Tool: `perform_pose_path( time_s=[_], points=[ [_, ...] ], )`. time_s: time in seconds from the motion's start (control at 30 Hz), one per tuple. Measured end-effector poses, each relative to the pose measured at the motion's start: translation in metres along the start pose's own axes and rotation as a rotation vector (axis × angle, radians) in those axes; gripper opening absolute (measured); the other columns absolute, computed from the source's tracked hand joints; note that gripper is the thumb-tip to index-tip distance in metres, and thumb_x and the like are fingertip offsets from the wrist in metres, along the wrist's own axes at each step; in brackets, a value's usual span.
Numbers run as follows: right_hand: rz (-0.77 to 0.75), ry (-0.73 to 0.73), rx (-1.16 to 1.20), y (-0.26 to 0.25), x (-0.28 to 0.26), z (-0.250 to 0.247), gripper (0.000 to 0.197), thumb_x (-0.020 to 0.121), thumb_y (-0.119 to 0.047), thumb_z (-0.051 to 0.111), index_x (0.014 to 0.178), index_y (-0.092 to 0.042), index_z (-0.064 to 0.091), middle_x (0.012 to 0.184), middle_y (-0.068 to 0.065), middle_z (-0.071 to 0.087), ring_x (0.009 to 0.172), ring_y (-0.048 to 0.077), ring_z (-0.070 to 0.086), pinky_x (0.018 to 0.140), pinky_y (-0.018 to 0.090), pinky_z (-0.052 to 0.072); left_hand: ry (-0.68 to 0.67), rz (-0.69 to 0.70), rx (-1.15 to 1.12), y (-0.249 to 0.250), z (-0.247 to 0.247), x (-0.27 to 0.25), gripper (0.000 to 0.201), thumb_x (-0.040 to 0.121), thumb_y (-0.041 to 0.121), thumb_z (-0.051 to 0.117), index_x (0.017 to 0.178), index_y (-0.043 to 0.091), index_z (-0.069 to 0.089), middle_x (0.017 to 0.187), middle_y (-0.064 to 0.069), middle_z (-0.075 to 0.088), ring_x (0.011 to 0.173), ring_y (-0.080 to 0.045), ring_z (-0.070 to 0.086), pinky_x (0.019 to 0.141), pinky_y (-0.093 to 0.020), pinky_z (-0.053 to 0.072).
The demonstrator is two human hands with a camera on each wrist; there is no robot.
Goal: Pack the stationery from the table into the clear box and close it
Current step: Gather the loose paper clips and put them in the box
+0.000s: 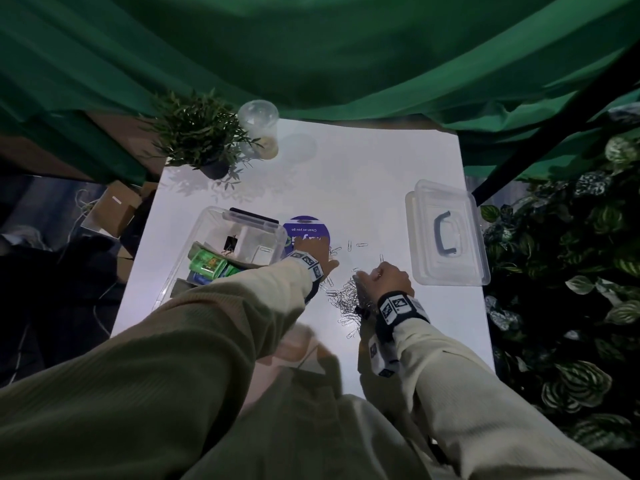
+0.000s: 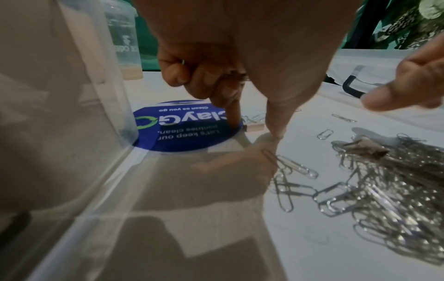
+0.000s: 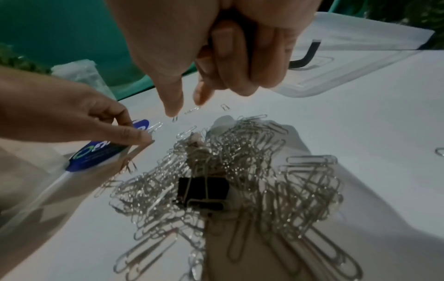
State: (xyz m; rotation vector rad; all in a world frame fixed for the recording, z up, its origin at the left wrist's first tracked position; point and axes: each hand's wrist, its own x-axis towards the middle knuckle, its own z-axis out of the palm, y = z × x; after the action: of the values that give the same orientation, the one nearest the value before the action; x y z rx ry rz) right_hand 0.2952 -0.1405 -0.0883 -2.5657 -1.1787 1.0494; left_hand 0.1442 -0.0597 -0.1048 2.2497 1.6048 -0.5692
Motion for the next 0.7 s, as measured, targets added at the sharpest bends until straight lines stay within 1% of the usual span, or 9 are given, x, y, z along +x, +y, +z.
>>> perform_pose_path(
  time_s=[0.17,0.3,0.37,0.4,0.47,0.5,0.53,0.6,0.7],
  points=[
    [-0.02,-0.028,-0.069,-0.008,0.0,0.008,0.027,0.076,-0.037,0.07,0.095,-0.02,0.063,0.099,0.007,0.065,0.094,0.03,0.062,0.078,0.03,0.046,-0.014,-0.05,0.008,0.002,0.0,0.004,0.062,0.097,0.053,0.037,0.141,0.011,0.037,0.143,-0.009,0.047,0.13,-0.03,0.044,0.113,-0.046,0.025],
    [-0.017,-0.045,-0.09,-0.006,0.003,0.013,0.023,0.082,-0.024,0.063,0.105,-0.02,0.065,0.108,0.01,0.064,0.1,0.032,0.062,0.083,0.032,0.049,-0.088,-0.103,-0.064,0.008,-0.001,0.0,0.053,0.096,0.042,0.039,0.139,0.012,0.039,0.14,-0.009,0.049,0.131,-0.032,0.044,0.116,-0.053,0.02],
    [-0.039,-0.032,-0.115,-0.005,0.003,0.016,0.02,0.086,-0.021,0.059,0.104,-0.021,0.066,0.109,0.01,0.065,0.101,0.031,0.061,0.083,0.032,0.048,-0.118,-0.111,-0.083,0.01,-0.007,-0.009,0.051,0.091,0.038,0.047,0.135,0.012,0.044,0.132,-0.008,0.054,0.124,-0.033,0.049,0.11,-0.05,0.033],
    [-0.051,-0.025,-0.12,-0.005,0.003,0.017,0.019,0.087,-0.019,0.057,0.104,-0.021,0.066,0.108,0.009,0.066,0.101,0.031,0.061,0.082,0.032,0.048,-0.128,-0.109,-0.096,0.01,-0.011,-0.013,0.047,0.089,0.037,0.049,0.128,0.012,0.05,0.123,-0.008,0.059,0.116,-0.031,0.055,0.102,-0.045,0.042],
    [-0.064,-0.011,-0.096,-0.007,0.0,0.018,0.018,0.087,-0.016,0.054,0.1,-0.02,0.066,0.104,0.008,0.066,0.098,0.031,0.062,0.078,0.03,0.046,-0.151,-0.078,-0.139,0.008,-0.02,-0.023,0.035,0.086,0.038,0.048,0.11,0.014,0.058,0.103,-0.006,0.064,0.096,-0.027,0.062,0.084,-0.036,0.049],
    [-0.061,0.001,-0.068,-0.008,-0.002,0.018,0.016,0.086,-0.015,0.054,0.097,-0.019,0.065,0.101,0.009,0.066,0.095,0.032,0.062,0.075,0.03,0.046,-0.159,-0.057,-0.148,0.007,-0.024,-0.025,0.034,0.085,0.039,0.044,0.104,0.015,0.059,0.1,-0.005,0.064,0.09,-0.027,0.061,0.082,-0.036,0.048],
    [-0.056,0.013,-0.024,-0.009,-0.003,0.019,0.013,0.084,-0.015,0.054,0.092,-0.018,0.064,0.096,0.009,0.066,0.091,0.032,0.062,0.073,0.029,0.046,-0.172,-0.021,-0.119,0.005,-0.03,-0.029,0.035,0.084,0.04,0.04,0.1,0.017,0.061,0.101,-0.005,0.063,0.089,-0.028,0.058,0.084,-0.041,0.047],
    [-0.057,0.015,0.108,-0.012,-0.007,0.02,0.003,0.077,-0.018,0.058,0.081,-0.017,0.059,0.087,0.007,0.065,0.079,0.031,0.061,0.068,0.028,0.048,-0.208,0.027,-0.075,0.002,-0.039,-0.031,0.037,0.083,0.038,0.036,0.099,0.018,0.062,0.108,-0.006,0.059,0.097,-0.03,0.055,0.091,-0.046,0.041],
    [-0.072,-0.007,0.279,-0.02,-0.013,0.014,0.017,0.073,-0.019,0.062,0.066,-0.017,0.046,0.072,0.002,0.058,0.072,0.027,0.053,0.063,0.026,0.041,-0.172,0.05,-0.194,-0.007,-0.053,-0.035,0.051,0.086,0.045,0.023,0.098,0.013,0.062,0.112,-0.009,0.061,0.105,-0.029,0.056,0.093,-0.042,0.043]
  ],
)
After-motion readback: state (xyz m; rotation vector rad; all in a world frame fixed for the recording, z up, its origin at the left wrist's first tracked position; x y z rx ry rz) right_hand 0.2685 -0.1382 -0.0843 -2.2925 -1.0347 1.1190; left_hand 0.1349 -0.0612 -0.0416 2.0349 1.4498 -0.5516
